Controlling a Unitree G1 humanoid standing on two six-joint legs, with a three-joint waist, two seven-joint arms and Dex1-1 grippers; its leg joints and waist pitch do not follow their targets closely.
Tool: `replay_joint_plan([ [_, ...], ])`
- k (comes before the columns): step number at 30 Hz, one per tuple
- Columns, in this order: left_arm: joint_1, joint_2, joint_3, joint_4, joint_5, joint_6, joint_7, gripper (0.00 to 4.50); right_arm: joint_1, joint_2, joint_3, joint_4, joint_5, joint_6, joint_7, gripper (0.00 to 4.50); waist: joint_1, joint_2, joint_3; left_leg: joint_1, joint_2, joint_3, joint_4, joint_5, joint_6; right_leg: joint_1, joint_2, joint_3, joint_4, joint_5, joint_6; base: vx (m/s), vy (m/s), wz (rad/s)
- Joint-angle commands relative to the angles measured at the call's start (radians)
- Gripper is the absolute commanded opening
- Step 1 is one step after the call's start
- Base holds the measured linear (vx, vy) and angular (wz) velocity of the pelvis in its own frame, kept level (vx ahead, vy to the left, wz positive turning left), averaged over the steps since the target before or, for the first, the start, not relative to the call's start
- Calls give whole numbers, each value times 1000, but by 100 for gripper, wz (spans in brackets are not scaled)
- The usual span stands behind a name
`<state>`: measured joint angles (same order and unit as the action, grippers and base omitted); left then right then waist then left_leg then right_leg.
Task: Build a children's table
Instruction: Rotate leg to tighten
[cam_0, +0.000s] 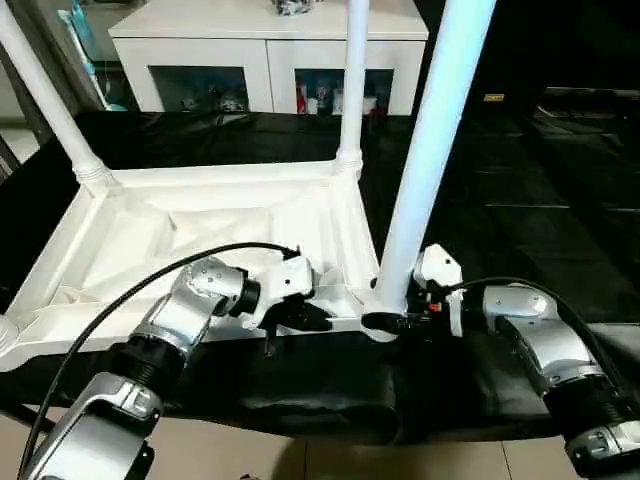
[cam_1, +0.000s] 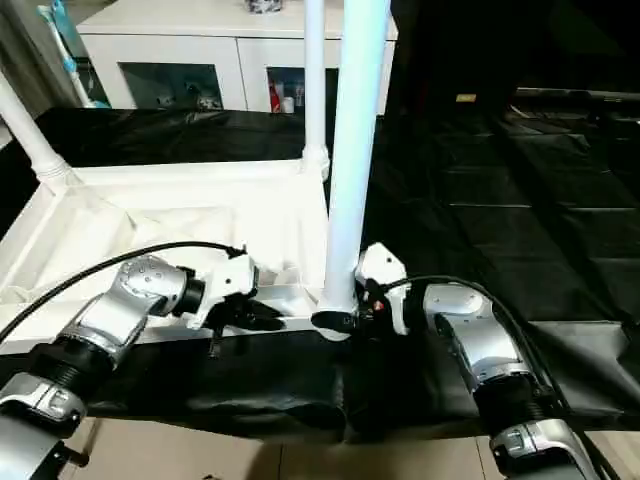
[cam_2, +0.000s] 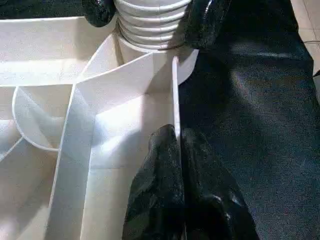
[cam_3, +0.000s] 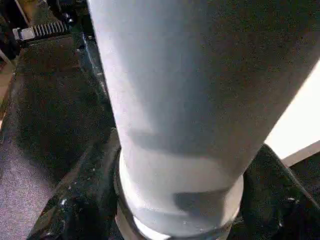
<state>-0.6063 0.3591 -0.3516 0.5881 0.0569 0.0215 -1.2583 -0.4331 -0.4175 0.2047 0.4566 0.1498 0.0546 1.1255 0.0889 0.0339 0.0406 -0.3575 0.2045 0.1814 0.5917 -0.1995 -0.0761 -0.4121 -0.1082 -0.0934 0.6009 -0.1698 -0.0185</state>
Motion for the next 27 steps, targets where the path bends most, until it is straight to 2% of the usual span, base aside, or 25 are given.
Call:
replay_joint_plan([
  [1,-7,17,-28,20,35,2,5,0,-13,1,6,9,-9,-11,6,272,-1,-11,-62,-4,22,-2,-67,-156,74,63,-38,43,-63,-175,-219,0,0,0],
  [6,-4,16,-27,21,36,6,12,0,-13,13,3,17,-10,-9,-10,271,-2,-10,-62,-3,23,-2,-67,-159,75,62,-37,44,-63,-175,-221,0,0,0],
  [8,-8,8,-20,34,39,9,38,0,-17,24,-4,34,-23,-2,-53,270,-3,-9,-59,-1,22,-1,-69,-178,68,61,-38,43,-67,-210,-214,0,0,0],
  [9,-15,-1,-14,50,45,17,67,0,-25,37,-11,57,-37,0,-103,270,-3,-6,-56,0,22,-2,-72,-198,59,60,-38,43,-72,-244,-206,0,0,0],
  [11,-32,-22,1,89,52,37,130,0,-43,66,-27,105,-63,7,-208,270,-13,-7,-50,8,17,-5,-78,-258,24,57,-39,40,-86,-376,-168,0,0,0],
  [13,-51,-47,17,130,56,55,192,0,-63,105,-53,152,-72,31,-318,270,-18,-6,-50,9,16,-6,-79,-263,10,55,-39,41,-91,-403,-152,0,0,0],
  [14,-76,-81,31,179,60,78,266,0,-82,153,-80,194,-69,70,-428,270,-25,-6,-49,11,13,-5,-79,-270,6,52,-37,41,-94,-414,-151,-57,0,1],
  [15,-88,-103,39,203,59,95,304,0,-91,178,-92,215,-68,85,-481,270,-25,-5,-51,11,13,-9,-80,-274,1,55,-40,40,-93,-419,-150,0,0,0],
  [16,-100,-122,50,223,55,112,340,0,-100,202,-103,234,-66,98,-532,270,-33,-9,-50,9,13,-8,-81,-276,-1,55,-37,39,-94,-422,-144,0,0,0],
  [19,-137,-179,80,287,38,157,438,0,-132,272,-149,300,-51,135,-696,270,-40,-7,-51,7,12,-11,-82,-276,-1,56,-39,36,-99,-427,-139,0,0,0],
  [23,-179,-221,94,360,45,173,524,0,-168,330,-189,374,-45,150,-840,270,-45,-8,-52,5,10,-8,-81,-276,15,53,-38,39,-99,-389,-152,0,0,0],
  [24,-198,-240,104,389,45,177,552,0,-181,351,-199,399,-46,150,-882,270,-44,-8,-53,12,11,-8,-81,-285,9,50,-38,38,-99,-388,-159,0,0,0],
  [27,-224,-265,120,429,44,178,587,0,-197,379,-208,428,-53,151,-927,270,-45,-10,-53,7,9,-8,-81,-280,15,54,-38,38,-98,-381,-155,0,0,0],
])
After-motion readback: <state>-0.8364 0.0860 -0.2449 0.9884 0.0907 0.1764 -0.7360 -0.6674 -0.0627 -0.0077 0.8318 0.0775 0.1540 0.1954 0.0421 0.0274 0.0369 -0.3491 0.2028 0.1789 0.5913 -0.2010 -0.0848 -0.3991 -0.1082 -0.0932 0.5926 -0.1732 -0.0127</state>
